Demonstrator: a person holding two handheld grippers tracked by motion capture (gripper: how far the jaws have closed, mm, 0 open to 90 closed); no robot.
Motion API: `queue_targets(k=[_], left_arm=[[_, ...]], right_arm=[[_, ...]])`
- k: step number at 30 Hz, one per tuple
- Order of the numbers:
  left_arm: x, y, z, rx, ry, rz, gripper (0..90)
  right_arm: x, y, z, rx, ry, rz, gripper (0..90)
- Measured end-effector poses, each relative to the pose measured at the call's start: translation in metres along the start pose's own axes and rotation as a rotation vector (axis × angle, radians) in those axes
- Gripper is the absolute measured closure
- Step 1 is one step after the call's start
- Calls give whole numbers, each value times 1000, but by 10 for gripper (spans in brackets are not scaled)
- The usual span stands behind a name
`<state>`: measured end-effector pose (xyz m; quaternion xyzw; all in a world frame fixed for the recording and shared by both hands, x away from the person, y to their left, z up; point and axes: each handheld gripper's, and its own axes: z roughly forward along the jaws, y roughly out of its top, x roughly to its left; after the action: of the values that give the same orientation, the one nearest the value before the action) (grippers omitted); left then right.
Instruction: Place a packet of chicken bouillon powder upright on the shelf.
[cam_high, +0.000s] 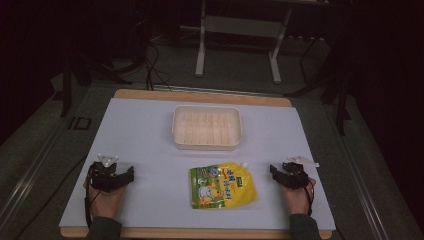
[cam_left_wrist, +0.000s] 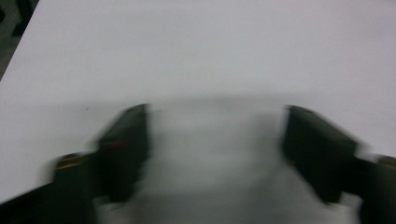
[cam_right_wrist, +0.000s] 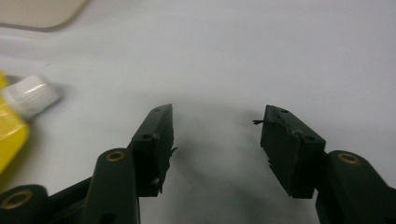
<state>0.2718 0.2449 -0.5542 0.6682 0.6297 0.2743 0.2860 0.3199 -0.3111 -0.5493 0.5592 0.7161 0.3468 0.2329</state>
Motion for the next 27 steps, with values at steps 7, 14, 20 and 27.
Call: queue_targets(k=[7,14,20,27], left_arm=[[0,-3,-5,-60,-71,36,448],[-5,-5,-8,-84,-78,89,525],[-9,-5,-9,-82,-88,107,549],[-11,-5,-9,-81,-106,111,556]], right_arm=[[2,3,-10,-5,74,1,465],[9,6,-22,34,156,14,543],[16,8,-28,53,217,11,549],[25,9,-29,76,287,17,522]])
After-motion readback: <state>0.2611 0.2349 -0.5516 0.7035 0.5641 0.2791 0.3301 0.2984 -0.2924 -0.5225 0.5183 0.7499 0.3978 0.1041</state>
